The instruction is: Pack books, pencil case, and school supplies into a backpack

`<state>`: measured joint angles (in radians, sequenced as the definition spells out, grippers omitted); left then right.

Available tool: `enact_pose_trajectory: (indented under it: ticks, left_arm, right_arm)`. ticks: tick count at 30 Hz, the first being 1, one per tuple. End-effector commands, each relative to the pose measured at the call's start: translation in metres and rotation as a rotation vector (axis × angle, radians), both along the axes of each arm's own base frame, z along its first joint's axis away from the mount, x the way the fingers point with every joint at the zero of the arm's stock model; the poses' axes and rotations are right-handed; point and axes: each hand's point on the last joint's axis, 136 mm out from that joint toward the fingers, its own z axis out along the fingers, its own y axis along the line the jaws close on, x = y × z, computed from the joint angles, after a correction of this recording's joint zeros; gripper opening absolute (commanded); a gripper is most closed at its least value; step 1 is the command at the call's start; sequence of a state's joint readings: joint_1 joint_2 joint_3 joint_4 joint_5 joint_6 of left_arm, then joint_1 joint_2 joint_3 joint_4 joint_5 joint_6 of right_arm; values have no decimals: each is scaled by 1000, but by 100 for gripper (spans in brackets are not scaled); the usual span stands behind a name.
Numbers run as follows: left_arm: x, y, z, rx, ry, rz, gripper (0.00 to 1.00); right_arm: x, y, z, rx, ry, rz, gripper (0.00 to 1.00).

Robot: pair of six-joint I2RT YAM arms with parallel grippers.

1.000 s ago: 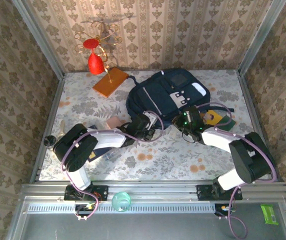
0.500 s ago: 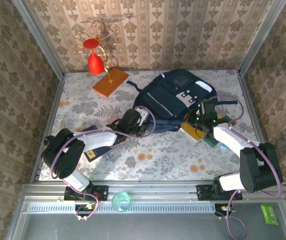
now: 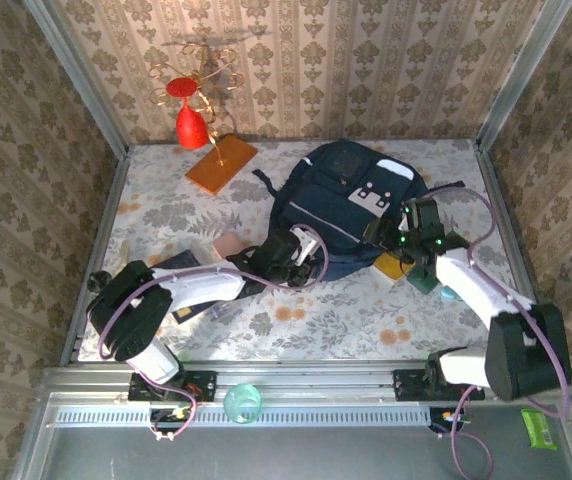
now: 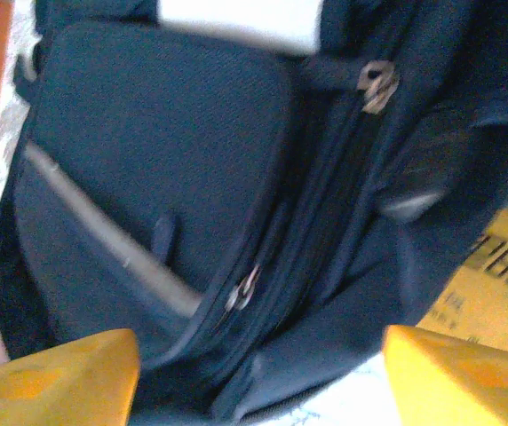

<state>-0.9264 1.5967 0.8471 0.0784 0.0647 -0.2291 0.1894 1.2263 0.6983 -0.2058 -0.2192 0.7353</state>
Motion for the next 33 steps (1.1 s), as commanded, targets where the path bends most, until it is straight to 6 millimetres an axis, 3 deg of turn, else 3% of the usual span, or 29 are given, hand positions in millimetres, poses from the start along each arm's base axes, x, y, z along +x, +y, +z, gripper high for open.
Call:
enact_pose_trajectory:
  ticks: [1,11,15,17,20,24,33]
  left_arm:
    - [-6,-12,18,-54,10,-25,0]
    - [-8,-15,19,-57,-3,-37,0]
    - [-9,-13,18,-53,-6,-36,0]
    - [-9,-10,18,-47,-13,-31,0]
    - [-8,-1,16,-16,-37,-16,0]
    - [-3,18,9,39,-54,4,0]
    - [30,60,-5,118,-51,95,0]
  right_arm:
    - [-16,31,-2,173,22,-29,81]
    - [-10,59,-19,217,13,-115,80]
    - [3,64,-26,212,18,-118,70]
    - [7,65,-30,201,17,-120,59]
    - [9,49,-36,146,16,-151,30]
    - [12,24,-30,96,-7,-156,3]
    - [19,-11,1,-118,5,78,0]
